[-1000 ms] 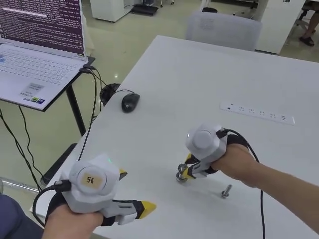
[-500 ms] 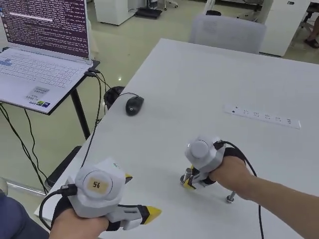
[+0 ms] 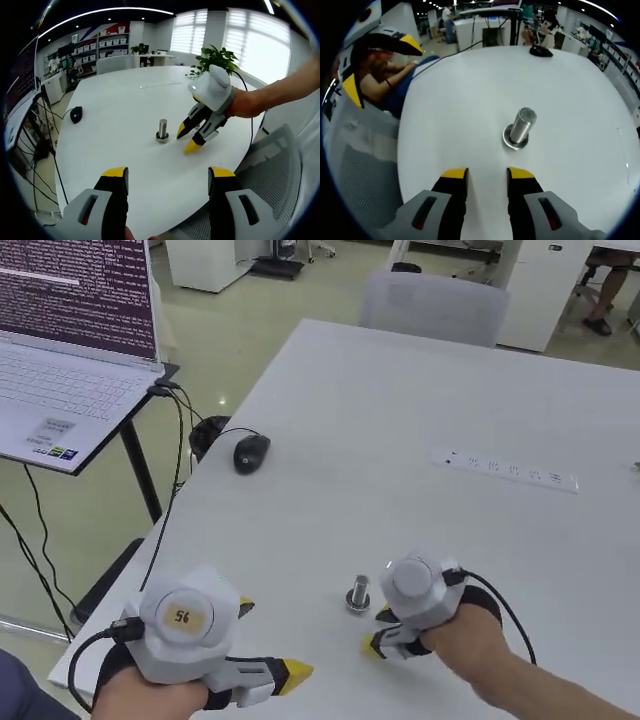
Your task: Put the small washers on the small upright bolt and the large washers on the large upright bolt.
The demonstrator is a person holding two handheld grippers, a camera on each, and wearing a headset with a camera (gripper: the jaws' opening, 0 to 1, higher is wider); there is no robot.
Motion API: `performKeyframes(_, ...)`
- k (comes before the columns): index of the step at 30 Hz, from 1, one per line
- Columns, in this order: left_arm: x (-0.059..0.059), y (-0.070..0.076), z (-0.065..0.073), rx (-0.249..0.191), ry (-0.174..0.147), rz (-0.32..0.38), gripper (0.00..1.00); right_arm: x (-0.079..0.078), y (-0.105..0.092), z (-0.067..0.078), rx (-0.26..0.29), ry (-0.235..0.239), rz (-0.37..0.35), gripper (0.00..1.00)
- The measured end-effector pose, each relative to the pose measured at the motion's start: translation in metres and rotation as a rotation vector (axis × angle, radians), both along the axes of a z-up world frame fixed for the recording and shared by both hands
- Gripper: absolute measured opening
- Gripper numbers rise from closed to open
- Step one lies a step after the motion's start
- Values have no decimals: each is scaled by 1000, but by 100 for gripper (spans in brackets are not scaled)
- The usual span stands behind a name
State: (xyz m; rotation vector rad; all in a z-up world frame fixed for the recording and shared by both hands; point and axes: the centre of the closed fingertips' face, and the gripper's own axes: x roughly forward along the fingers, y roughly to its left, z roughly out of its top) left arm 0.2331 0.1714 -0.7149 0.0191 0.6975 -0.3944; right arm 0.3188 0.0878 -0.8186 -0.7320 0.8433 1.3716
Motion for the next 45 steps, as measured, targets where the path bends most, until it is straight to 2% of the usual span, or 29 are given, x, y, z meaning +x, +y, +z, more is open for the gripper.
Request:
performKeyframes(6, 0, -8, -7, -2, 12, -24, 64, -14, -24, 7, 91, 6, -84, 32)
performKeyframes(12, 0, -12, -10, -8, 16, -38, 64, -24, -76, 3, 114, 33, -185, 37)
performKeyframes(16, 1, -16, -11, -10, 19, -48, 64, -21, -105, 6, 131, 27, -240, 40)
performKeyframes(18, 1, -18, -11, -10, 19, -53, 64, -15, -121, 8, 146, 23, -292, 41)
performKeyframes(23, 5, -22, -12, -8, 20, -66, 64, -4, -145, 13, 165, 13, -361, 45)
performKeyframes(29, 9, -23, -11, -7, 16, -74, 64, 8, -156, 21, 214, 1, -438, 49)
performKeyframes(32, 9, -24, -10, -4, 16, -80, 64, 11, -161, 21, 226, -6, -461, 50)
performKeyframes(39, 7, -23, -11, 1, 23, -86, 64, 7, -160, 21, 247, -1, -473, 52)
performKeyframes(45, 7, -23, -10, 0, 21, -86, 64, 3, -159, 20, 241, 12, -476, 54)
